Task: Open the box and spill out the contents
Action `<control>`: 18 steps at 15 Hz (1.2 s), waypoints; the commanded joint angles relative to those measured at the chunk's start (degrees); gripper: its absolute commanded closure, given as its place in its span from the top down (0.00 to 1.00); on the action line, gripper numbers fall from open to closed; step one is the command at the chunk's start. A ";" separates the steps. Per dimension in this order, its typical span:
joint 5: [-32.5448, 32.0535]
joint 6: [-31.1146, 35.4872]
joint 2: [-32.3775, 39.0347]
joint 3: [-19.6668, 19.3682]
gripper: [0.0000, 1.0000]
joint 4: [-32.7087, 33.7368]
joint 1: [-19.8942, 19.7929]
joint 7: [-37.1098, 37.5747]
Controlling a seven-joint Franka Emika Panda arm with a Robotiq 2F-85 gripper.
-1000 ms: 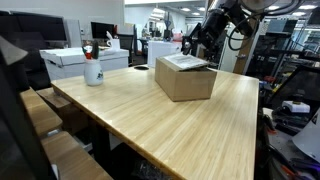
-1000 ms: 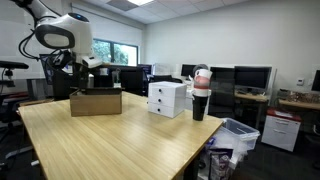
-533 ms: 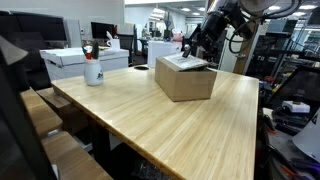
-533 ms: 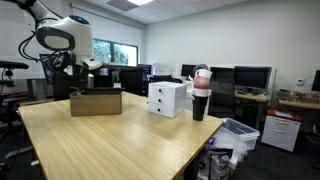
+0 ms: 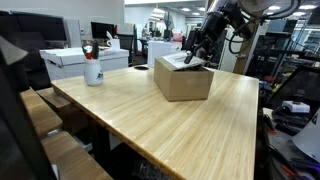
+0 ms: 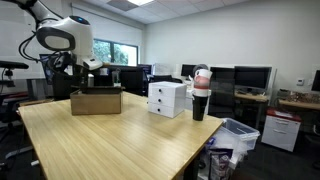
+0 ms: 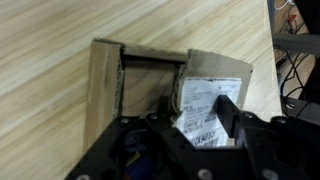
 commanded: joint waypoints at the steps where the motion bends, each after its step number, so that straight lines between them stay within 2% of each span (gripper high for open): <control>1: 0.64 -0.18 0.18 0.24 0.25 0.54 -0.63 -1.90; 4: 0.55 -0.30 -0.05 0.24 0.08 1.19 -0.64 -1.92; 6: 0.30 -0.41 -0.27 0.28 0.06 1.71 -0.73 -1.83; 7: -0.01 -0.51 -0.34 0.34 0.08 1.93 -0.80 -1.73; 13: -3.36 -1.78 -0.59 1.29 0.04 4.00 -1.35 0.10; 18: -11.91 -7.02 -0.24 2.22 0.04 7.77 -2.62 5.04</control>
